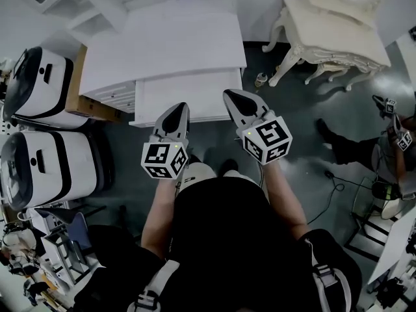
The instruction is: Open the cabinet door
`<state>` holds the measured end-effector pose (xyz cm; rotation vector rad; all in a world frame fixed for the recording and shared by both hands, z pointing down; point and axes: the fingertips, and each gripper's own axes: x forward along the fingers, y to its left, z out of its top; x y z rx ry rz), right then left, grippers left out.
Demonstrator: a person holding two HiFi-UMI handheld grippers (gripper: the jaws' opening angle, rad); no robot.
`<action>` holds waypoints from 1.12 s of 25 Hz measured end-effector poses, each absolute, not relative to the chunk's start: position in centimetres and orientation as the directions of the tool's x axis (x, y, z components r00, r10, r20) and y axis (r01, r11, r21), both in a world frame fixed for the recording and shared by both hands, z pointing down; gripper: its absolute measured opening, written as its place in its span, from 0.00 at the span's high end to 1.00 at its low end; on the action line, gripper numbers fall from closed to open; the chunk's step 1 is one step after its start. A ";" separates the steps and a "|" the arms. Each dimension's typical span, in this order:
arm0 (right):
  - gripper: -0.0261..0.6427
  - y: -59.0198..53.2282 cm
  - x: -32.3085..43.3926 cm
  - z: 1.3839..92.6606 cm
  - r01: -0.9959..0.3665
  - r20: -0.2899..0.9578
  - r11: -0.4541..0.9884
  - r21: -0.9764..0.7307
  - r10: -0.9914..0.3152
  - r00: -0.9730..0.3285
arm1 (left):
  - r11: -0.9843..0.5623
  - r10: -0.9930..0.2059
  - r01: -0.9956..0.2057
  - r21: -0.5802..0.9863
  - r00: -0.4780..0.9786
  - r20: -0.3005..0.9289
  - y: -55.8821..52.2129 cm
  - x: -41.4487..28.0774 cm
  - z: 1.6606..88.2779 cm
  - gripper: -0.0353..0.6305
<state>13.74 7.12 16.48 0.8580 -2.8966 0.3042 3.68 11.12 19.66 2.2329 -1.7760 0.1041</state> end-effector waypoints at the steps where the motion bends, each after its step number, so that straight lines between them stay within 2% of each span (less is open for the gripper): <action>1: 0.93 7.1 13.8 16.4 -0.548 0.158 0.821 -0.161 -0.527 -0.835 | -0.203 -0.942 -0.965 0.169 0.239 0.234 11.1 3.7 19.4 0.91; 28: 0.94 8.0 14.8 16.9 -0.561 0.170 0.820 -0.113 -0.540 -0.824 | -0.211 -0.938 -0.963 0.167 0.248 0.242 12.2 4.7 19.7 0.91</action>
